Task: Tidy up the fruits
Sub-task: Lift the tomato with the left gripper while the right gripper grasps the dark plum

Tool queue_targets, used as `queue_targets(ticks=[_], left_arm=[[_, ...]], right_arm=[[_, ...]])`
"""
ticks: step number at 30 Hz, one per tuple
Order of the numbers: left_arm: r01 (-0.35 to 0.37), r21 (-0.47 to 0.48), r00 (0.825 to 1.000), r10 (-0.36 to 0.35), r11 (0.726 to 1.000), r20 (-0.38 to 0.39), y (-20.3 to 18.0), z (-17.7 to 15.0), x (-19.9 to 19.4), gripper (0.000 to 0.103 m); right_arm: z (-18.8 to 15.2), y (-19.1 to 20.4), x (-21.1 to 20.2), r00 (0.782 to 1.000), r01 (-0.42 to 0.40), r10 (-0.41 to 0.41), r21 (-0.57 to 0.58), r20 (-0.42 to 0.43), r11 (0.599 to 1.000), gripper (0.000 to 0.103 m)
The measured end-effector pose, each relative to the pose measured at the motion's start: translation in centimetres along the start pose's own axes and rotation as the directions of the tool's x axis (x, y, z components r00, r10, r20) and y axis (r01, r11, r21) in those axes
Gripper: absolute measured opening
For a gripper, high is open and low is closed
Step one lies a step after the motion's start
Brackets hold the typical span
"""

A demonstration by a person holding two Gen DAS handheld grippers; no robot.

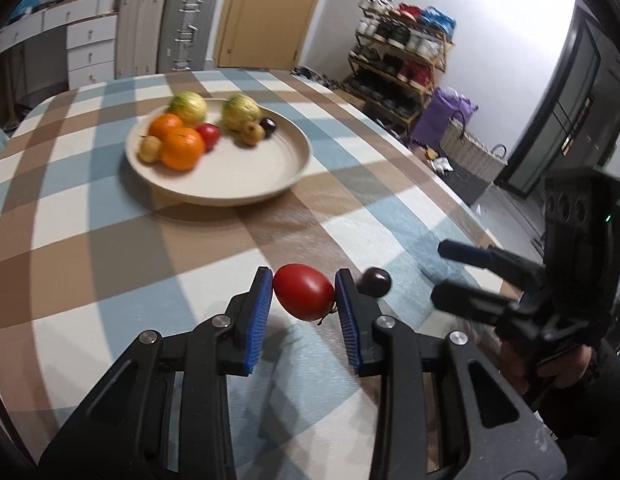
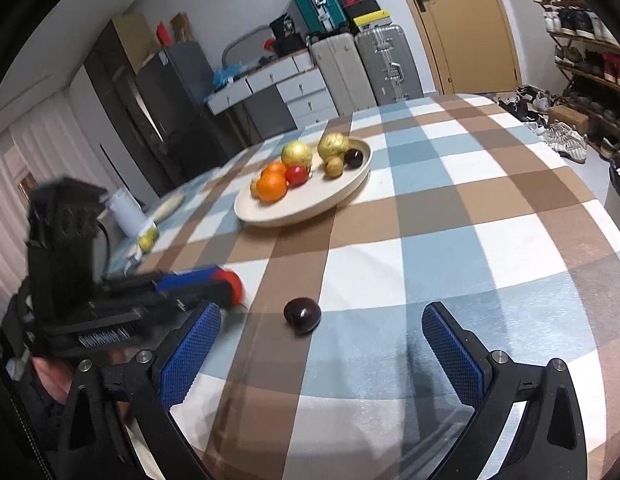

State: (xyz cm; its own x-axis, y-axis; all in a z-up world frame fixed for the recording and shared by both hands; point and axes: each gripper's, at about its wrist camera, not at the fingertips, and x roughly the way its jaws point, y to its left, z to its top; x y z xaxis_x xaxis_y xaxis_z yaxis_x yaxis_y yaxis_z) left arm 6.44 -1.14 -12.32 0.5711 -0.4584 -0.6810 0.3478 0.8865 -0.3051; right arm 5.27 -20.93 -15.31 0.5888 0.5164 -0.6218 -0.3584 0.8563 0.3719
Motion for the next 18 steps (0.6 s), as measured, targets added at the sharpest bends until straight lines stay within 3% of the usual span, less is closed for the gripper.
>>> queue_targets(ticks=[5, 9, 15, 18], left_arm=[[-0.014, -0.026, 1.000, 0.014, 1.000, 0.018, 1.8, 0.0, -1.5, 0.029], [-0.010, -0.054, 1.000, 0.011, 0.999, 0.021, 2.9, -0.2, -1.9, 0.029], [-0.008, -0.083, 1.000, 0.010, 0.997, 0.025, 3.9, -0.4, -2.1, 0.029], [-0.003, -0.093, 1.000, 0.004, 0.996, 0.019, 4.2, -0.4, -1.9, 0.029]], right_arm=[[0.1, 0.7, 1.6, 0.999, 0.002, -0.003, -0.023, -0.040, 1.000, 0.102], [0.4, 0.9, 2.5, 0.997, -0.017, 0.015, -0.018, -0.069, 1.000, 0.091], [0.6, 1.4, 3.9, 0.993, -0.001, -0.004, -0.041, -0.121, 0.999, 0.067], [0.5, 1.7, 4.3, 0.990, 0.002, -0.011, -0.061, -0.142, 0.998, 0.049]])
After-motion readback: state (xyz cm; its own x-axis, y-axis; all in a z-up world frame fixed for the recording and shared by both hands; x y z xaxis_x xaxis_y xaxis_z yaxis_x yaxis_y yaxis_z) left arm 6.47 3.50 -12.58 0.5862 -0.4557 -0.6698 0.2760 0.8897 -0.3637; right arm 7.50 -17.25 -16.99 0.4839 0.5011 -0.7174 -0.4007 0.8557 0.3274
